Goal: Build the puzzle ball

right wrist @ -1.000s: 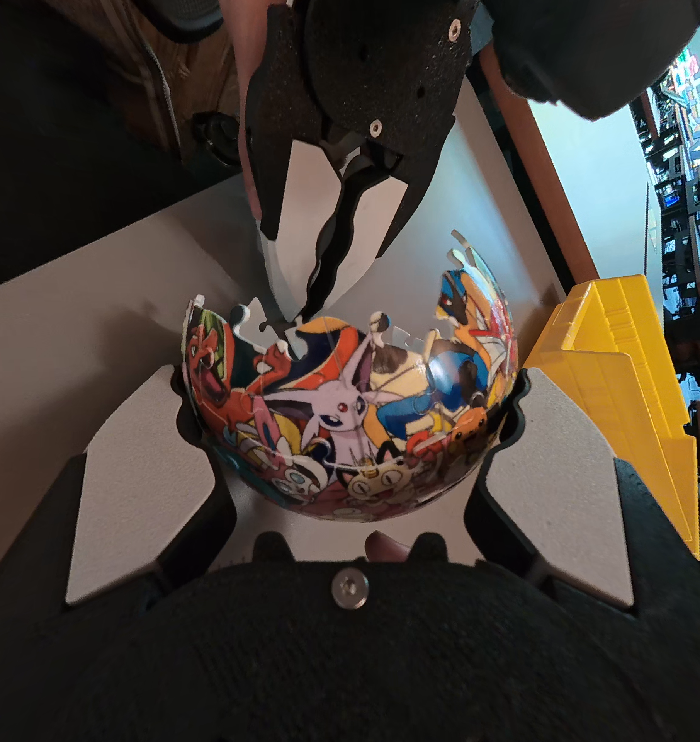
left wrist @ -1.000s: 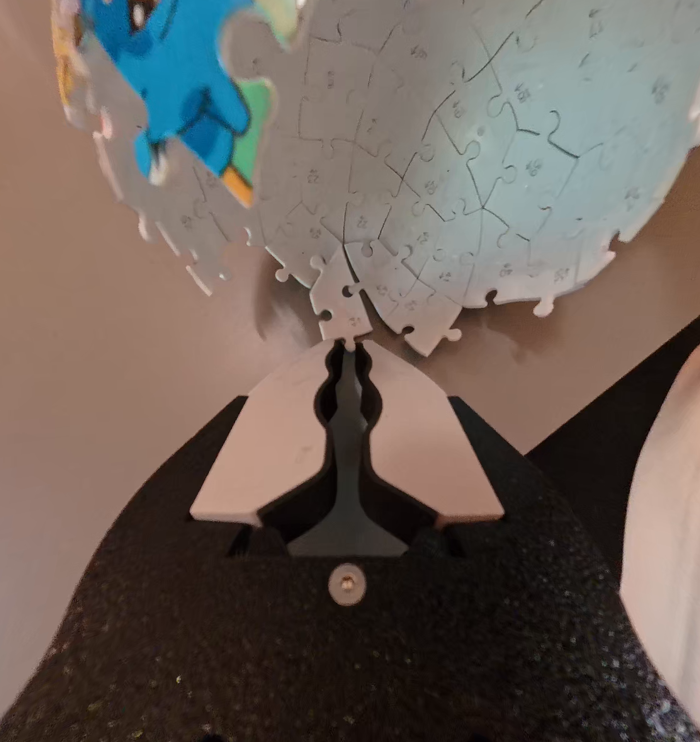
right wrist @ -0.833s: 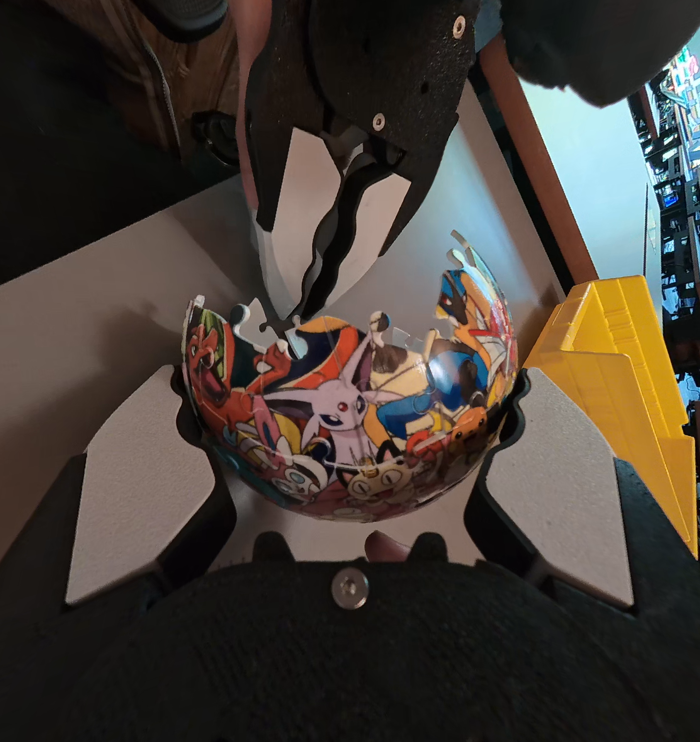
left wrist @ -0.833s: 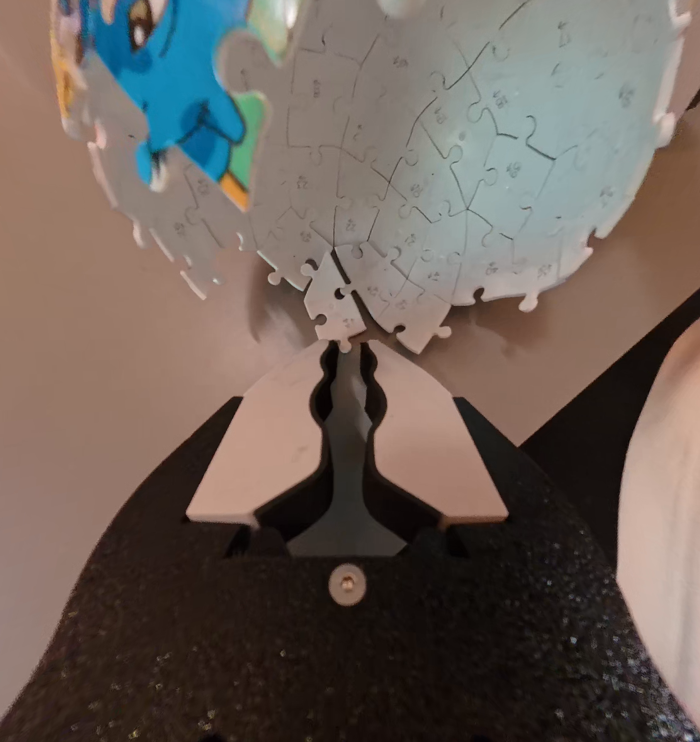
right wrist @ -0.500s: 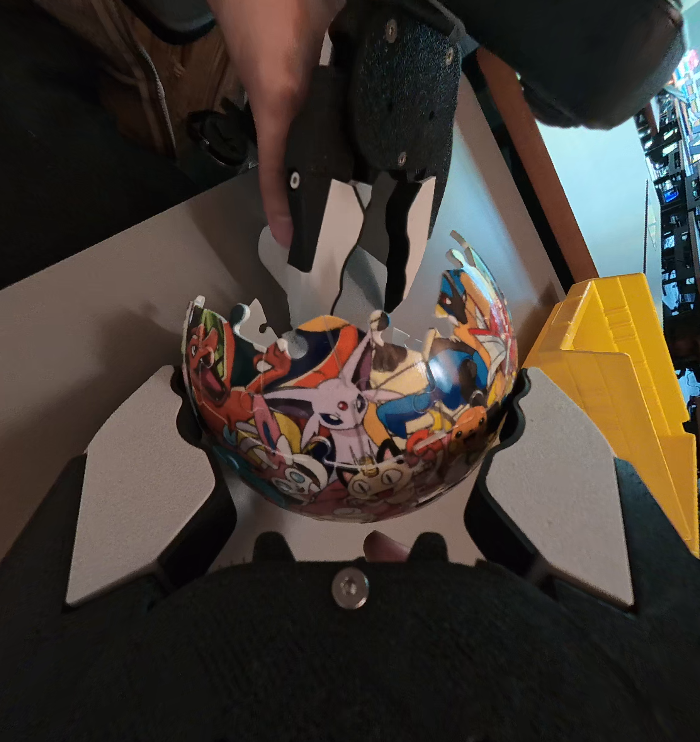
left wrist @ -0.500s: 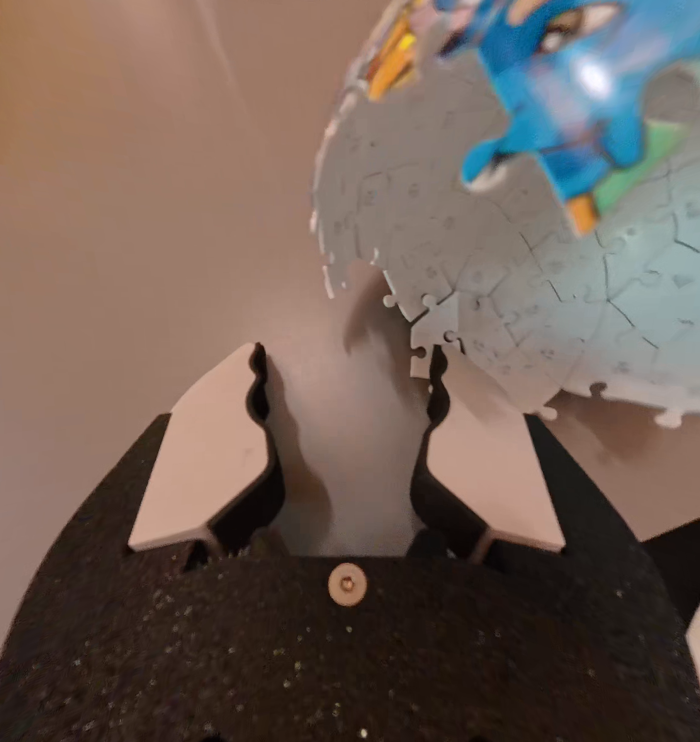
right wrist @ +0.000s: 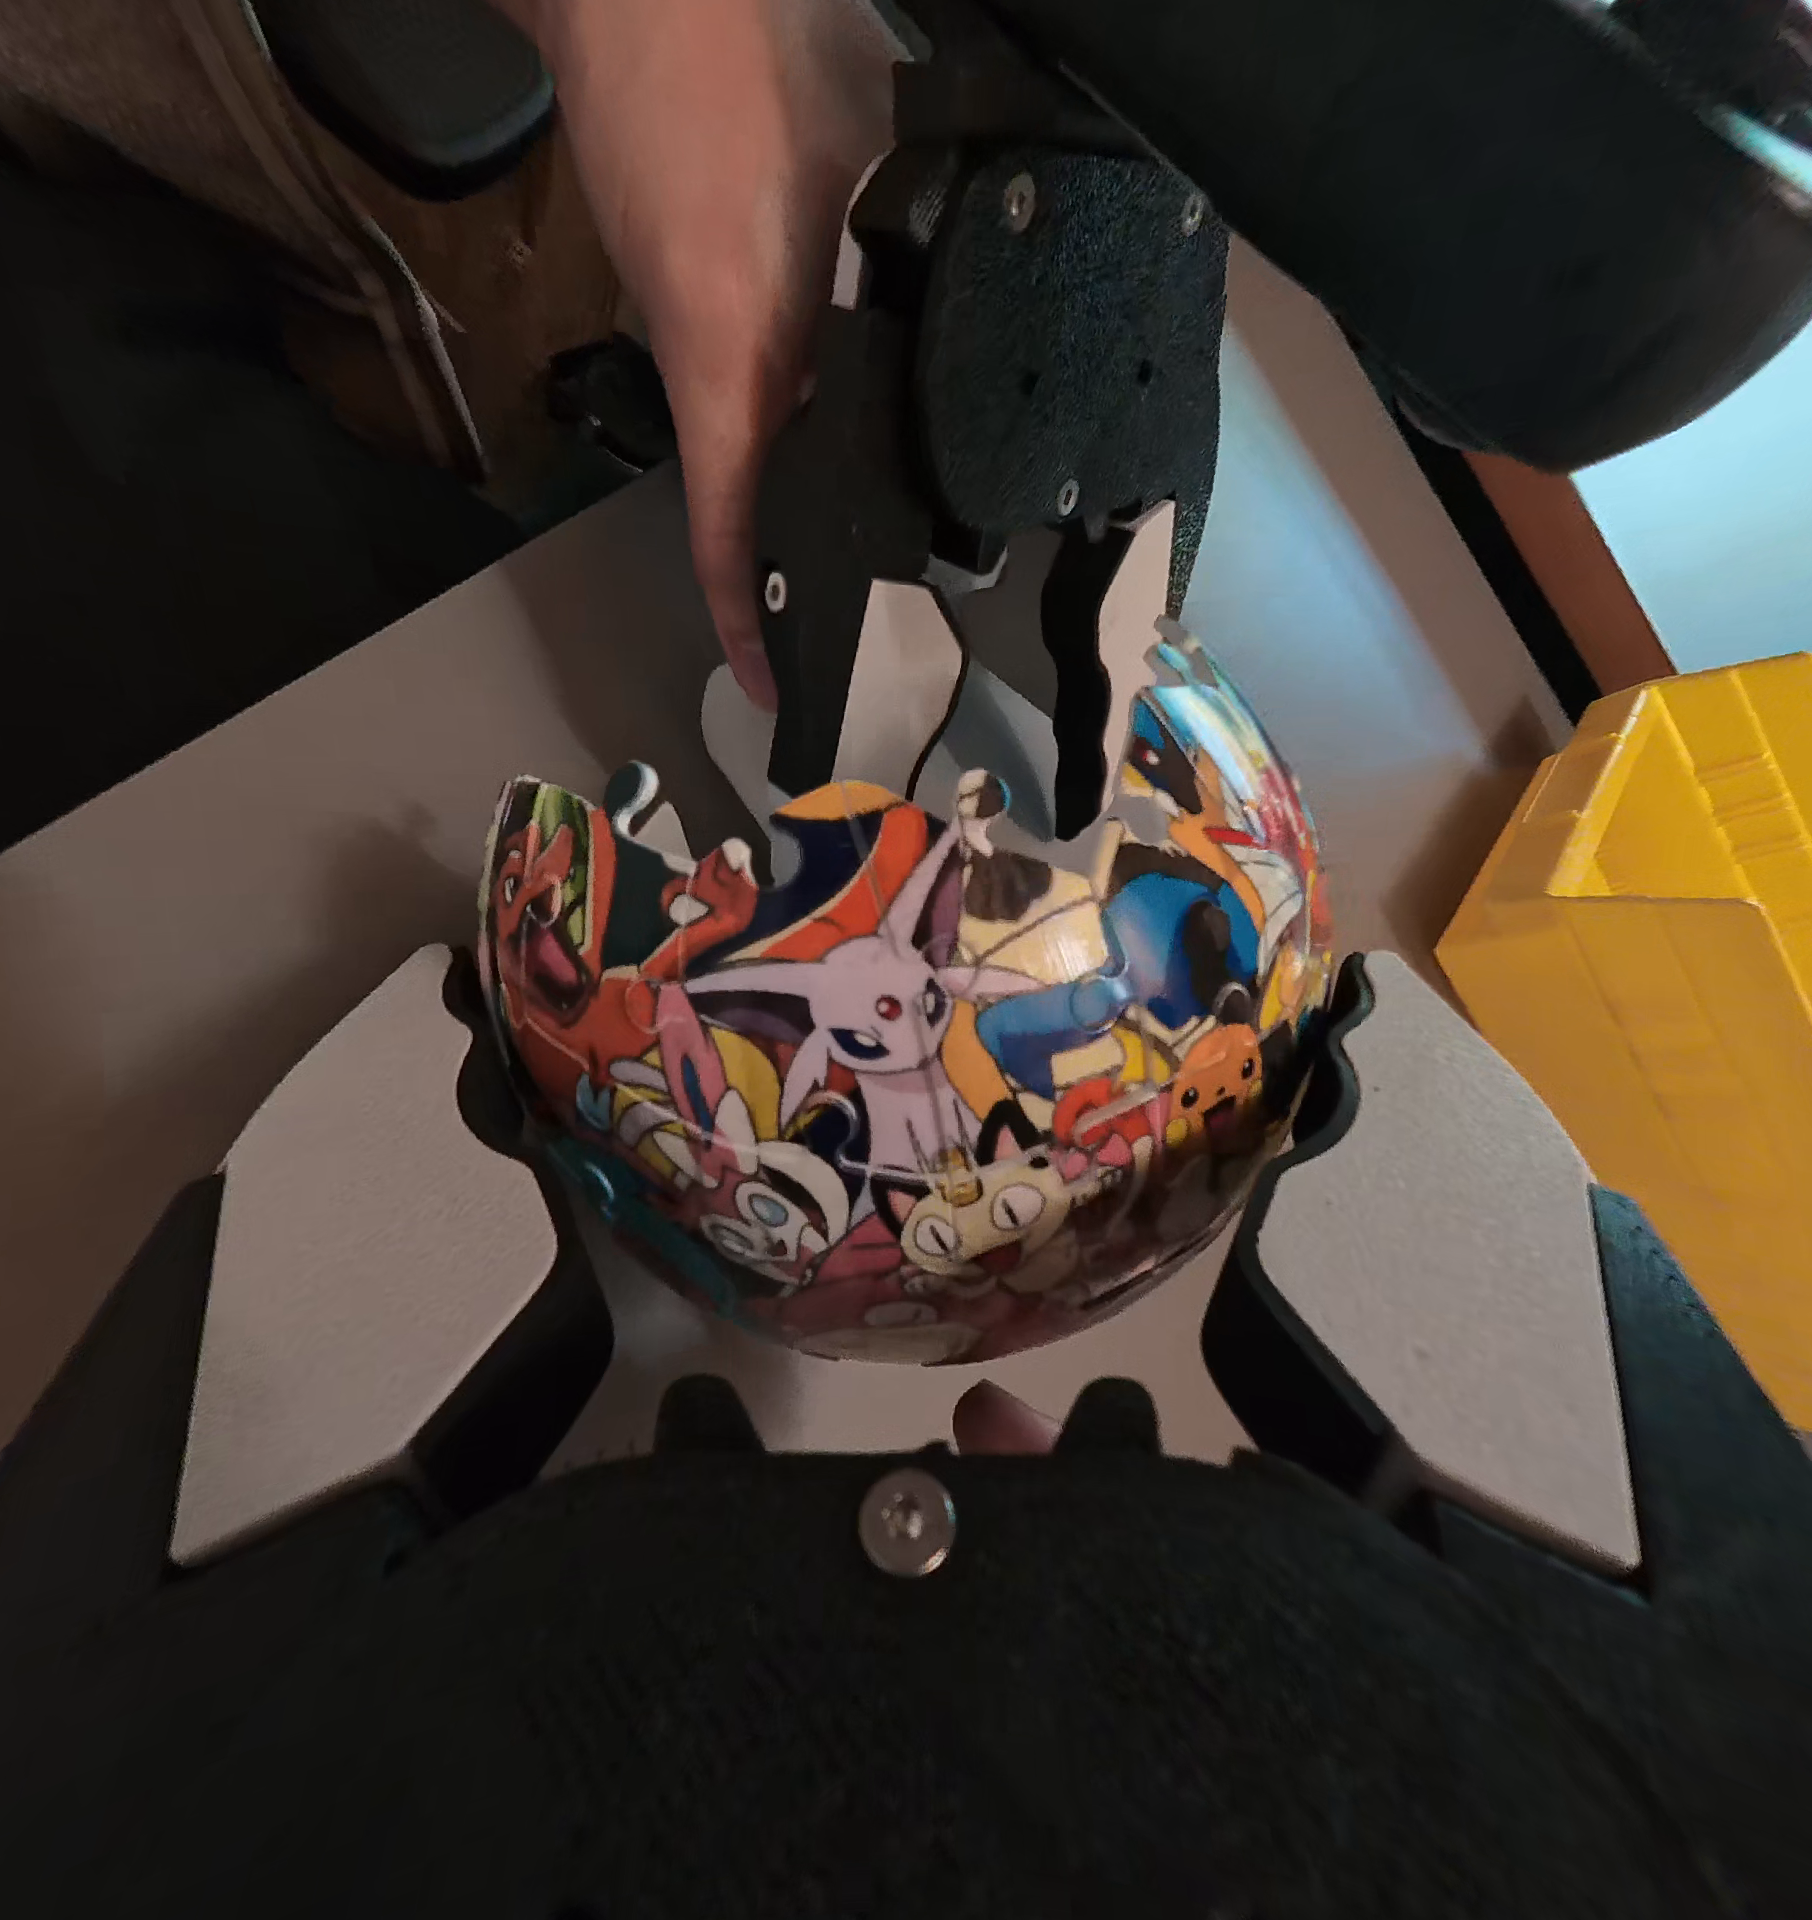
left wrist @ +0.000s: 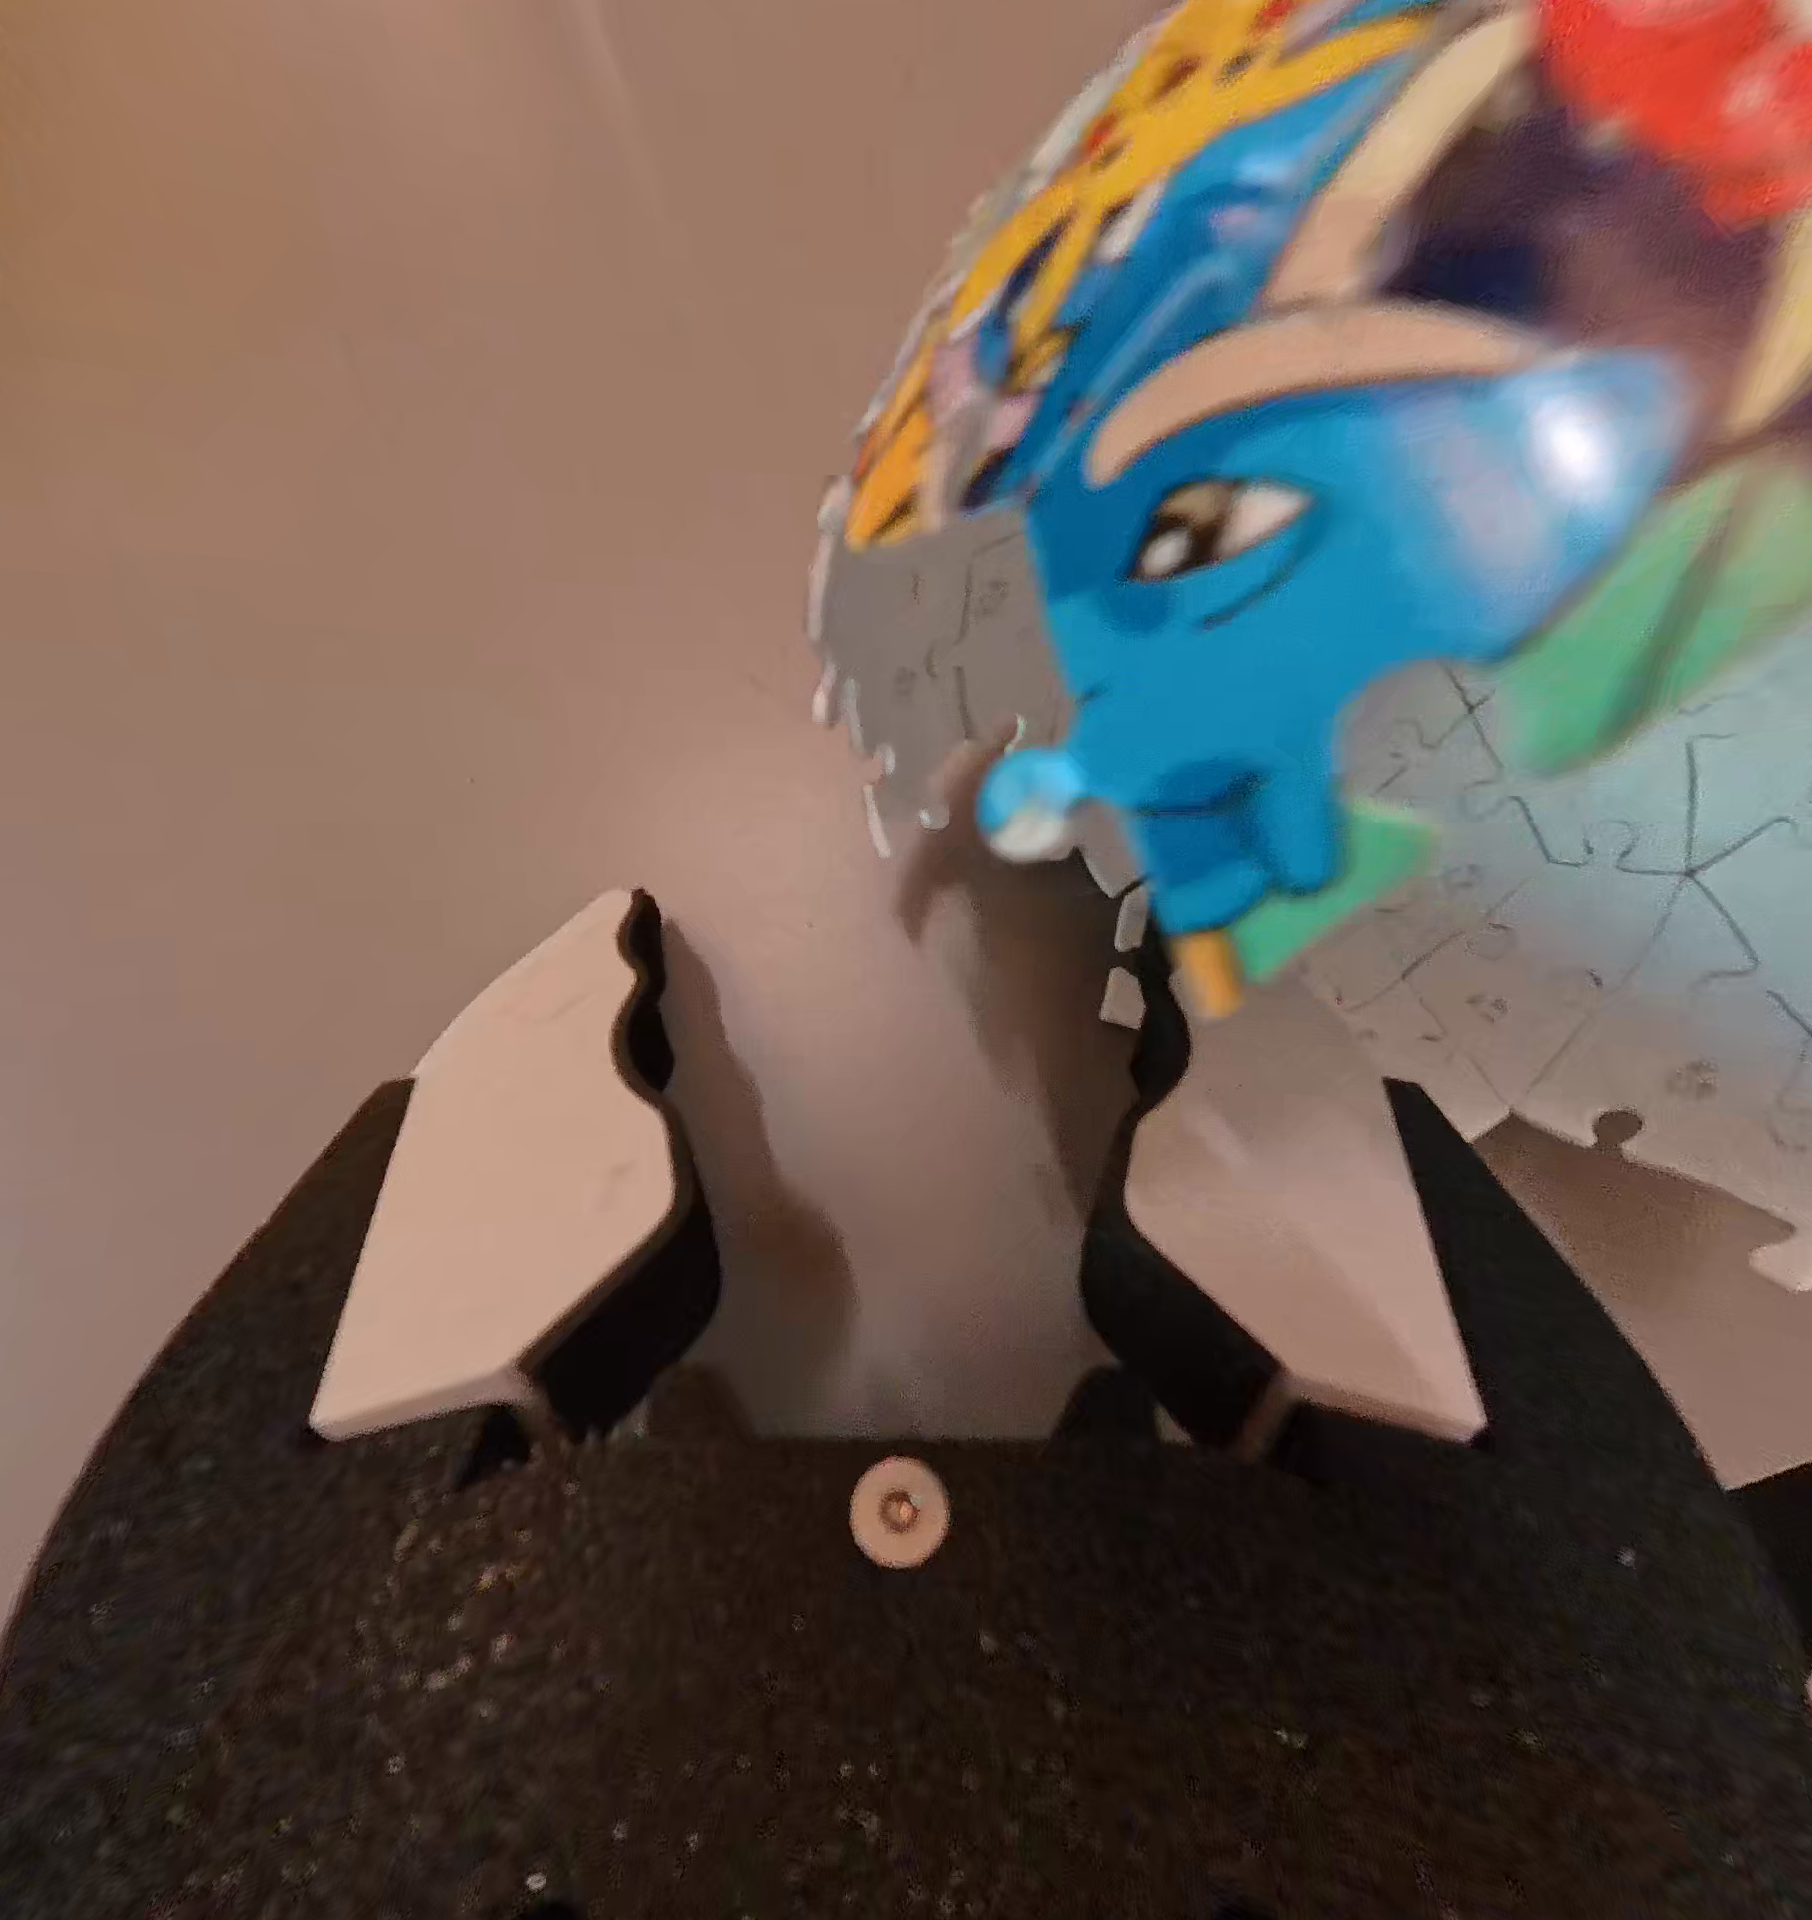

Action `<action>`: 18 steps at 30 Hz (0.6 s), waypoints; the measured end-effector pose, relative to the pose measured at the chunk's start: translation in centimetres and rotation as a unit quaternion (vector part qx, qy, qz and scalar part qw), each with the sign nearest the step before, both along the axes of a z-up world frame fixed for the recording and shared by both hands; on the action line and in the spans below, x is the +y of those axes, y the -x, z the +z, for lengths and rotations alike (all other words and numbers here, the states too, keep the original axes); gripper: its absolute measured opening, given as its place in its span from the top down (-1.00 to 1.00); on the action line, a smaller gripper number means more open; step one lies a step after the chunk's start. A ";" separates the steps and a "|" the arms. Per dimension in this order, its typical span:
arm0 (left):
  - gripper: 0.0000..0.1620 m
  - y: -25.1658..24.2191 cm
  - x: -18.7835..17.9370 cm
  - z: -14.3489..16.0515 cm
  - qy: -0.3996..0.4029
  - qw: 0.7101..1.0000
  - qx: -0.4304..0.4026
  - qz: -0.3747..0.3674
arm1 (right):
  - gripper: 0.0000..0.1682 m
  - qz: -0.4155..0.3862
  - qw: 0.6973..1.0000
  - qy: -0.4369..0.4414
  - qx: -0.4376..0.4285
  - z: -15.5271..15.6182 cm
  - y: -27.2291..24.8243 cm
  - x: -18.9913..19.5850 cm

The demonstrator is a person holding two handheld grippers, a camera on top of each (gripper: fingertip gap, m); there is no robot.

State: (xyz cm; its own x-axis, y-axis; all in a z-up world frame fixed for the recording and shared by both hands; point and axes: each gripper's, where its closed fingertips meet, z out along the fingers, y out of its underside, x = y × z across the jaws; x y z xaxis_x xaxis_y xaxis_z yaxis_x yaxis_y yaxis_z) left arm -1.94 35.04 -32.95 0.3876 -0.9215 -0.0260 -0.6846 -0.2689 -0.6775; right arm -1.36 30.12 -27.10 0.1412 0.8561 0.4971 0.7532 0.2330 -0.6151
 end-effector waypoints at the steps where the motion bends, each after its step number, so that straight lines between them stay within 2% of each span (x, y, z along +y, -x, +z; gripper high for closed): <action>1: -0.06 0.0 0.0 0.0 -0.004 1.000 0.002 0.001 | -0.73 0.002 1.000 0.008 0.003 0.0 0.1 0.1; 5: -0.02 0.1 -0.2 0.1 -0.006 1.000 0.007 0.003 | -0.74 0.012 0.999 0.039 0.023 0.1 0.4 0.4; 13: -0.11 0.3 0.2 0.5 -0.039 0.999 0.029 -0.015 | -0.73 0.023 0.993 0.107 0.040 0.1 0.4 1.2; 18: -0.12 0.3 0.5 0.4 -0.029 0.999 0.032 -0.021 | -0.73 0.026 0.989 0.135 0.047 0.2 0.9 1.8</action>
